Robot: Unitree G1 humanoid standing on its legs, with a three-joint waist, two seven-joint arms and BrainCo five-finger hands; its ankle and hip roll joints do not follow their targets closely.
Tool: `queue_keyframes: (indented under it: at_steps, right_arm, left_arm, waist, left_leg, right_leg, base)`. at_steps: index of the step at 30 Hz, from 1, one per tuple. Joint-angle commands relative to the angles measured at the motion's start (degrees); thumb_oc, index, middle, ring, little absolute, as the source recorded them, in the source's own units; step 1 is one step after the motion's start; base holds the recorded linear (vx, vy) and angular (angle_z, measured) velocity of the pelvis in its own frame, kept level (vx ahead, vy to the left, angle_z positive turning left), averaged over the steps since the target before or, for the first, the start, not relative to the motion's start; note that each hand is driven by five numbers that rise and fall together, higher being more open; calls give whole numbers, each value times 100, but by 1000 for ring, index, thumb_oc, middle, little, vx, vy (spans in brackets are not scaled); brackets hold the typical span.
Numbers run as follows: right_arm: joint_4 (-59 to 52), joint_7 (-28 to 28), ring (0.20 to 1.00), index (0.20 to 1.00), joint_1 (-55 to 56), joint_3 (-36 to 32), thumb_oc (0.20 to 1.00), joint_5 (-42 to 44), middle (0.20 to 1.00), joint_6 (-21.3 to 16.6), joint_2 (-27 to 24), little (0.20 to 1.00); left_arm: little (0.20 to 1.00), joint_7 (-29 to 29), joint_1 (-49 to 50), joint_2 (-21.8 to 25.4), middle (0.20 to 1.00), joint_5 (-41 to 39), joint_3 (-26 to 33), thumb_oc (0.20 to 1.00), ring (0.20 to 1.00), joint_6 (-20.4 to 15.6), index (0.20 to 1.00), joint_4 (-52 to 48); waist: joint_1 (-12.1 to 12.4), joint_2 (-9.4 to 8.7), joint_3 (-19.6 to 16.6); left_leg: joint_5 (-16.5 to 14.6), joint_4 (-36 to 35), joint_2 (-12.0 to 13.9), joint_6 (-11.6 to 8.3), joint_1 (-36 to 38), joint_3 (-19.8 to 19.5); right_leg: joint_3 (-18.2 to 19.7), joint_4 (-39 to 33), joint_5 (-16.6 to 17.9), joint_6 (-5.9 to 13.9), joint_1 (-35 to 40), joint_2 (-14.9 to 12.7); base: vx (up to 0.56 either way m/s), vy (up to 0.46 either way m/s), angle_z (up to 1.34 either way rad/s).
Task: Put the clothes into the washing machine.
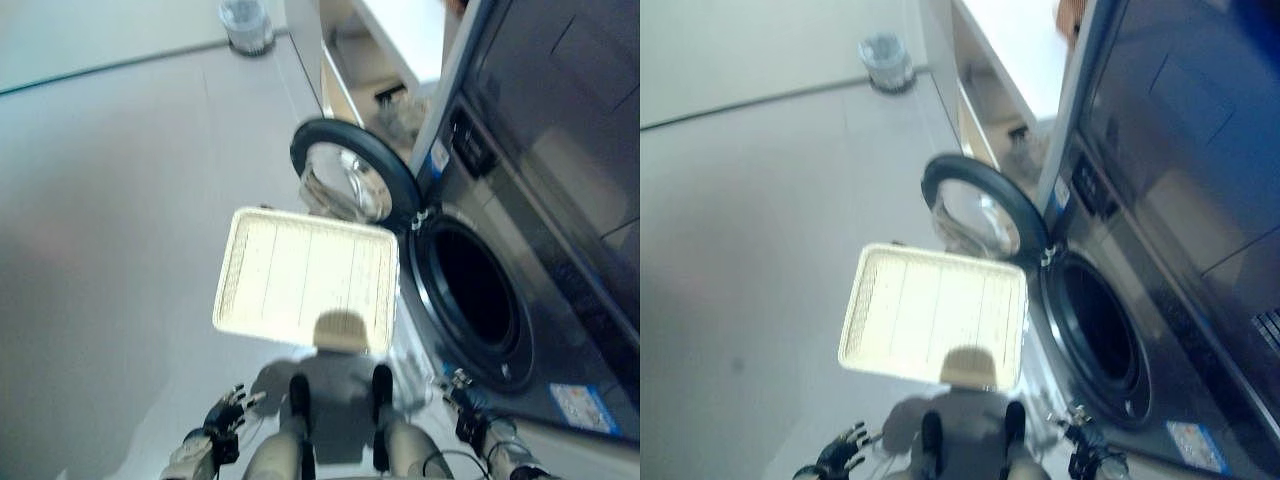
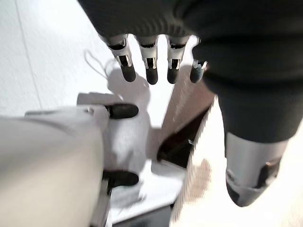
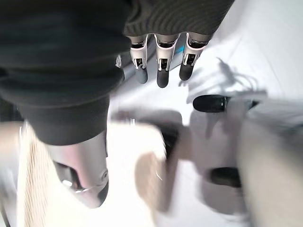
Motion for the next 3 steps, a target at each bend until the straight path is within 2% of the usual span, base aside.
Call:
queue_keyframes:
  at_steps: [1, 3]
  right_arm:
    - [-108, -92, 1000, 1000, -296, 103, 1000, -1208, 1000, 72, -219, 1000]
    - [-108, -92, 1000, 1000, -296, 103, 1000, -1208, 1000, 72, -219, 1000]
  left_arm:
    - [1000, -94, -347, -39, 1000, 375, -107, 1000, 1000, 89, 1000, 89]
    - [1000, -94, -347, -39, 1000, 375, -107, 1000, 1000, 89, 1000, 89]
  waist:
    - [160, 83, 1]
    - [160, 83, 1]
  left_leg:
    - [-506, 247, -308, 40, -57, 216]
    - [-506, 247, -308, 40, -57, 216]
  right_leg:
    - [-189, 496, -656, 219, 56, 195]
    - [-189, 496, -656, 219, 56, 195]
  base:
    - [14, -20, 9]
    - [4, -5, 3]
